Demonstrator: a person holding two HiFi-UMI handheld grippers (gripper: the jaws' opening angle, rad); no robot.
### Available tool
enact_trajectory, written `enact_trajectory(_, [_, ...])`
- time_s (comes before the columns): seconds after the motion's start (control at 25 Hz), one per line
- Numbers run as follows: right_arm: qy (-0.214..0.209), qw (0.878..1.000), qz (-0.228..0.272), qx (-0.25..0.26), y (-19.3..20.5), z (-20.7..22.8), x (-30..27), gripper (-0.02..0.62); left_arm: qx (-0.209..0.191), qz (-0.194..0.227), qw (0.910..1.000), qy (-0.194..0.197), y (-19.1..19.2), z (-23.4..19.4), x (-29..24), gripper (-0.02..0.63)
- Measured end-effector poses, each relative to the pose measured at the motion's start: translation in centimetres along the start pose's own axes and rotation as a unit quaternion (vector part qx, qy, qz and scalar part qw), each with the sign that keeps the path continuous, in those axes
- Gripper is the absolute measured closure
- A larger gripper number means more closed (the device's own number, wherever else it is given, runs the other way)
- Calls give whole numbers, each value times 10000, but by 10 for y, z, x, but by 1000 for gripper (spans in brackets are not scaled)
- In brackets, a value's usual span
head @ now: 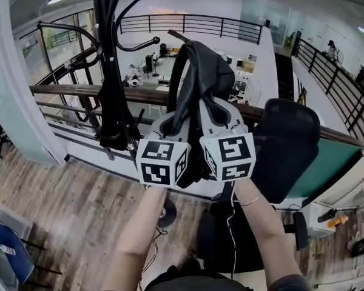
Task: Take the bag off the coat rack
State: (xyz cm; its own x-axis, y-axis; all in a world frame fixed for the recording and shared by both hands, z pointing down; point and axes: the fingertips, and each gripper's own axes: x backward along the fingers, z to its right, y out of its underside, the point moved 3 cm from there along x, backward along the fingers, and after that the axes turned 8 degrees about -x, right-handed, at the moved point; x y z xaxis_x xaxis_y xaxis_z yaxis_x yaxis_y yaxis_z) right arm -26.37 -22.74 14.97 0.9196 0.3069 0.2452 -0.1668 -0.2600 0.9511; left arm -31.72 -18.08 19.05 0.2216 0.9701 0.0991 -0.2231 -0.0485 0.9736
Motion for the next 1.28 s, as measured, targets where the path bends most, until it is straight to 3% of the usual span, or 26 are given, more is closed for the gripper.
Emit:
enact_trajectory(0.68, [1052,9930,-540,11,20,32,96,583,338,-36,9917,1237,17,93,6,554])
enact_trajectory(1.28, [2327,9658,-1135,-160,58,49,205,583,676,-302,9617,2639,55,198,28,554])
